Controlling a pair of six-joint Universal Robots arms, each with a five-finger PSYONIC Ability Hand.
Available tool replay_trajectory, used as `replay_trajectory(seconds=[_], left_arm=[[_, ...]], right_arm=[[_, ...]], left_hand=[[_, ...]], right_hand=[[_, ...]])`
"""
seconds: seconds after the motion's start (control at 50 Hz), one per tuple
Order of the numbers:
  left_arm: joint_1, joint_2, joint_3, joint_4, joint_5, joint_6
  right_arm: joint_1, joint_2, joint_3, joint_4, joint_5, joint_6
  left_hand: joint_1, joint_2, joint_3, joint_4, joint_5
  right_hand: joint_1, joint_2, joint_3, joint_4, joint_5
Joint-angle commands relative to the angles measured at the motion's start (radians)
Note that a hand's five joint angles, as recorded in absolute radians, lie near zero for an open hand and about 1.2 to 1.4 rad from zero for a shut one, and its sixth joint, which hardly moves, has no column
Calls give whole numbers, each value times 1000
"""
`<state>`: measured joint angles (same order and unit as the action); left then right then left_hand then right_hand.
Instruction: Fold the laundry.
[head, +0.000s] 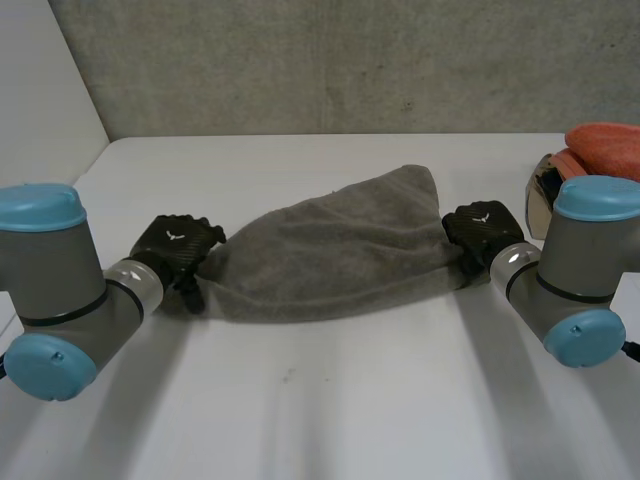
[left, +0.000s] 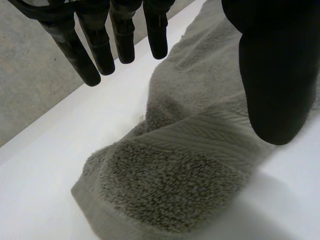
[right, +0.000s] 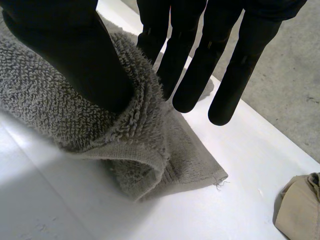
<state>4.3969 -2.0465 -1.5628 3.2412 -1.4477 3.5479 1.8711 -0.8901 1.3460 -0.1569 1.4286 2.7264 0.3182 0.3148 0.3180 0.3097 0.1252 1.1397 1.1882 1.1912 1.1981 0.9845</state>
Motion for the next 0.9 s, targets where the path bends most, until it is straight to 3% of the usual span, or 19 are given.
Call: replay_trajectory(seconds=[0.02, 0.08, 0.2, 0.24, 0.26, 0.38, 0.46, 0.58, 0.74, 0.9], left_arm=[[-27, -32, 23, -20, -23, 5], [-28, -63, 39, -24, -34, 8], [-36, -118, 84, -35, -65, 42], [-37, -118, 92, -49, -69, 51], [-40, -113, 98, -64, -71, 60], [-53, -14, 104, -132, -66, 49], [-57, 133, 105, -161, -54, -6], [-19, 244, 171, -152, -30, -93], [32, 17, 403, -201, -43, -116], [61, -300, 719, -322, -128, -106]], right_arm=[[-12, -1, -2, -1, -14, 30], [-15, -1, -2, 3, -14, 30], [-23, -16, 5, 20, -14, 32], [-23, -26, 12, 31, -14, 27], [-21, -38, 15, 45, -13, 26], [-20, -145, 35, 140, -13, 0], [-35, -294, 24, 249, -29, -20], [-30, -412, -30, 275, -80, 18], [103, -320, -106, 217, -86, 124], [240, -67, -243, 34, 76, 141]], left_hand=[[51, 54, 51, 59, 69], [168, 171, 168, 176, 186], [611, 614, 611, 619, 629], [842, 846, 842, 851, 861], [1076, 1079, 1076, 1084, 1094], [1078, 1081, 1078, 1087, 1097], [1078, 1081, 1078, 1087, 1097], [1078, 1081, 1078, 1087, 1097], [1078, 1081, 1078, 1087, 1097], [1078, 1081, 1078, 1087, 1097]], right_hand=[[257, 208, 205, 198, 237], [257, 208, 205, 198, 237], [257, 208, 205, 198, 237], [257, 208, 205, 198, 237], [257, 208, 205, 198, 237], [257, 208, 205, 198, 237], [257, 208, 205, 198, 237], [257, 208, 205, 198, 237], [257, 208, 205, 198, 237], [257, 208, 205, 198, 237]])
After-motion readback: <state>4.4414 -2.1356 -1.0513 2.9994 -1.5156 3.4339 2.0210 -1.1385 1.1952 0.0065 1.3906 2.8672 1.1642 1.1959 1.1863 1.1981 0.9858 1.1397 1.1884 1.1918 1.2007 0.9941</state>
